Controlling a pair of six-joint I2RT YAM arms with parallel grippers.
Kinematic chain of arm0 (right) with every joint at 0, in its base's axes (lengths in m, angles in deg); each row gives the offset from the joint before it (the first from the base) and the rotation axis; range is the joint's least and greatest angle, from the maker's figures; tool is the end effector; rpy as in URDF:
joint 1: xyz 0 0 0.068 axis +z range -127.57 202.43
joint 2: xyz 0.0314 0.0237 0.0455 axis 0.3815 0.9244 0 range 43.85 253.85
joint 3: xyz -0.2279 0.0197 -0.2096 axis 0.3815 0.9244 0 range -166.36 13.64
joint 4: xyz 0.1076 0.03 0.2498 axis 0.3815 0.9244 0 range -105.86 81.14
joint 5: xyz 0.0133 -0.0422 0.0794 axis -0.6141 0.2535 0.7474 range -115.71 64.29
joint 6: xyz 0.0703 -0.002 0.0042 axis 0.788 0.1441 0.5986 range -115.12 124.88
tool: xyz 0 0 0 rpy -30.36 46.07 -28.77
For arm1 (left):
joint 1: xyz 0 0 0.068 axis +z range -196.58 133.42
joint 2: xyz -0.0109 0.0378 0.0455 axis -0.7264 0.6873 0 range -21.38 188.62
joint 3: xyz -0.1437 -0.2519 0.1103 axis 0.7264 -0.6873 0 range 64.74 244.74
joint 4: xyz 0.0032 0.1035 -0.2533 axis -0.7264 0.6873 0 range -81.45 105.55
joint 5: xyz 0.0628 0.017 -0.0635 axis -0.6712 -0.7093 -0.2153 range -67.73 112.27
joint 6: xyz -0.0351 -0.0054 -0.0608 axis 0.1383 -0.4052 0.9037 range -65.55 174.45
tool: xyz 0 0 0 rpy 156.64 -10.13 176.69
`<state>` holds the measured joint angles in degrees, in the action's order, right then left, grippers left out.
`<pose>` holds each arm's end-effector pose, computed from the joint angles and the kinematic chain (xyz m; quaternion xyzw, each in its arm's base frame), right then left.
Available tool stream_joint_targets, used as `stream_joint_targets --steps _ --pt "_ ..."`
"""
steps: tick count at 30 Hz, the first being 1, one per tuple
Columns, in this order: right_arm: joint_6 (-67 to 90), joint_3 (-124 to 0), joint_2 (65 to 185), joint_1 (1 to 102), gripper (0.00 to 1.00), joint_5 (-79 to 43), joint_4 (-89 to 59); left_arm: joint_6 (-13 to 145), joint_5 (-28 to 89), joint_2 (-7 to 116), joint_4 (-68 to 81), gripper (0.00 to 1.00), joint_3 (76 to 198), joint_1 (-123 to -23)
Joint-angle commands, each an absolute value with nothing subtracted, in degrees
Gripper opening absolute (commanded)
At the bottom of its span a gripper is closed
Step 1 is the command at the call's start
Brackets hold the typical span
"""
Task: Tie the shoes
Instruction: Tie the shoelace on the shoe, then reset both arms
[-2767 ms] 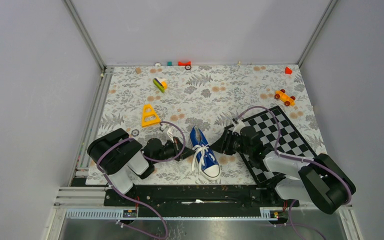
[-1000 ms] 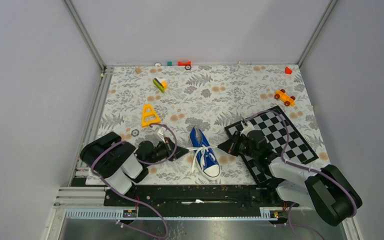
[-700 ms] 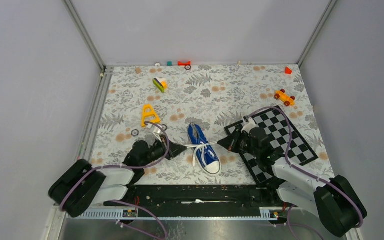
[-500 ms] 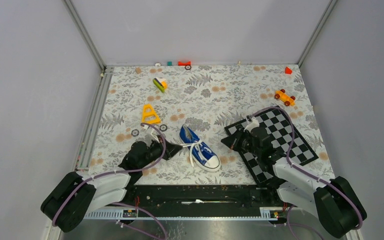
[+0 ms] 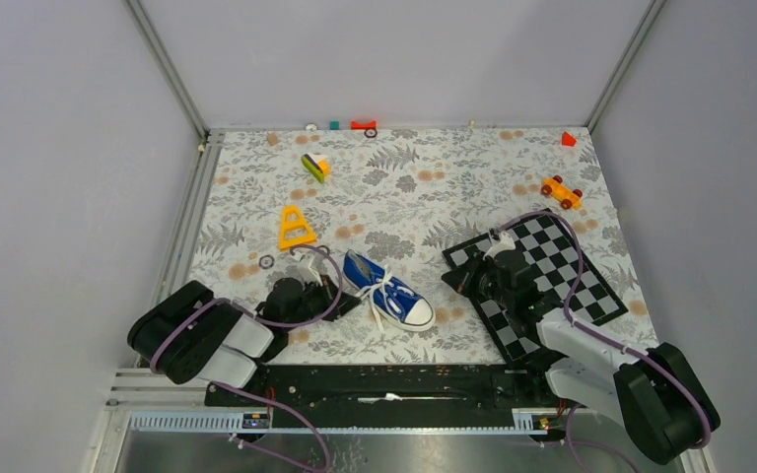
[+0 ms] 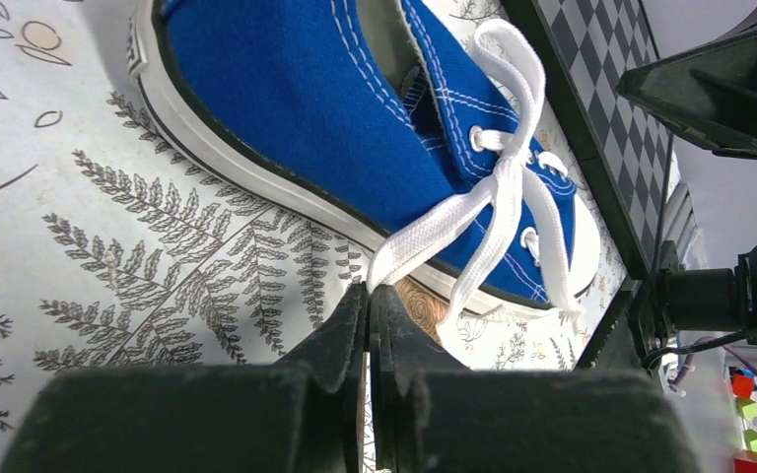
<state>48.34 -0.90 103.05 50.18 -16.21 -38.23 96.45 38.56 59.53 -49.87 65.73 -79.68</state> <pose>0.1830 0.1070 0.1851 0.0674 0.8262 0.3791 0.4114 0.1560 -0.1210 0.1215 0.0160 0.8219 -0.4324 0.3704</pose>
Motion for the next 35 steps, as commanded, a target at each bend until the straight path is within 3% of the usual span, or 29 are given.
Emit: stream_joint_targets --steps 1,2,4,5,7,9,10,12,16,21,25,35 --pt "45.6 -2.0 101.3 49.9 0.0 -17.5 -37.5 97.0 40.9 61.0 -55.6 0.0 65.7 -79.3" --pt "45.1 -2.2 101.1 49.9 0.0 -17.0 -37.5 97.1 41.2 60.5 -55.0 0.0 65.9 -79.4" --pt "44.1 -2.8 100.9 49.9 0.2 -15.4 -37.7 97.0 41.3 58.7 -52.7 0.0 66.6 -79.4" --pt "43.7 -3.3 101.1 49.9 0.32 -14.3 -37.7 96.7 41.4 57.2 -50.7 0.07 67.1 -79.4" --pt "42.8 -4.7 101.3 49.9 0.49 -12.6 -36.9 96.2 41.1 53.3 -44.6 0.38 68.5 -79.4" --pt "41.8 -5.7 100.9 49.9 0.59 -11.7 -35.5 95.5 39.3 47.2 -36.7 0.71 69.7 -79.4" --pt "41.3 -6.2 100.2 50.0 0.6 -11.8 -34.4 94.8 38.0 42.8 -31.4 0.83 70.3 -79.4" --pt "39.5 -7.8 98.2 50.0 0.63 -12.8 -30.4 92.6 33.7 32.5 -18.2 0.97 72.4 -79.5" --pt "34.5 -15.2 93.2 50.0 0.85 -23.1 -9.5 88.5 22.1 10.7 10.5 0.99 79.1 -79.7" --pt "32.5 -25.4 88.8 50.0 0.99 -45.3 12.6 97.1 14.1 -2.3 18.7 0.99 79.3 -81.1" --pt "31.0 -31.0 86.2 50.0 1.0 -54.7 22.4 100.1 11.5 -4.7 29.9 0.99 85.6 -81.1" --pt "33.2 -28.1 78.4 50.0 0.99 -57.1 23.9 99.2 11.6 -1.5 39.8 0.99 95.2 -81.1"
